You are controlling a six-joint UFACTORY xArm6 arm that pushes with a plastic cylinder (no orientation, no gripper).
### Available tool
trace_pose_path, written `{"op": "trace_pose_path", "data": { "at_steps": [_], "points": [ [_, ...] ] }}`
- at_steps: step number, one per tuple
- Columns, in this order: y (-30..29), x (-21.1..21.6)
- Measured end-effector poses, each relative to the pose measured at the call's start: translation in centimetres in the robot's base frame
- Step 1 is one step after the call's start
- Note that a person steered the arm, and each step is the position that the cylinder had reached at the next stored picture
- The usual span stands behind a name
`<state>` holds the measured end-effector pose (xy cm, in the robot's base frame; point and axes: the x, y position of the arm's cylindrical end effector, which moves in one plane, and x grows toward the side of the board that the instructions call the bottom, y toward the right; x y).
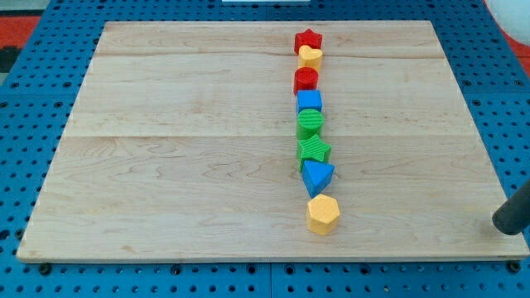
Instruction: Separate blue cube from the red circle
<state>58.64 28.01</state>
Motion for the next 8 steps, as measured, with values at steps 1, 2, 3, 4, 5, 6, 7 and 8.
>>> {"op": "trace_pose_path", "data": {
  "at_steps": [1, 2, 3, 4, 5, 6, 7, 8],
  "points": [
    [0.0, 0.0],
    [0.0, 0.1],
    [0.0, 0.1],
    [-0.2, 0.2],
    [-0.3, 0.3],
    [-0.2, 0.3],
    [0.1, -1.6],
    [0.1, -7.0]
  ]
}}
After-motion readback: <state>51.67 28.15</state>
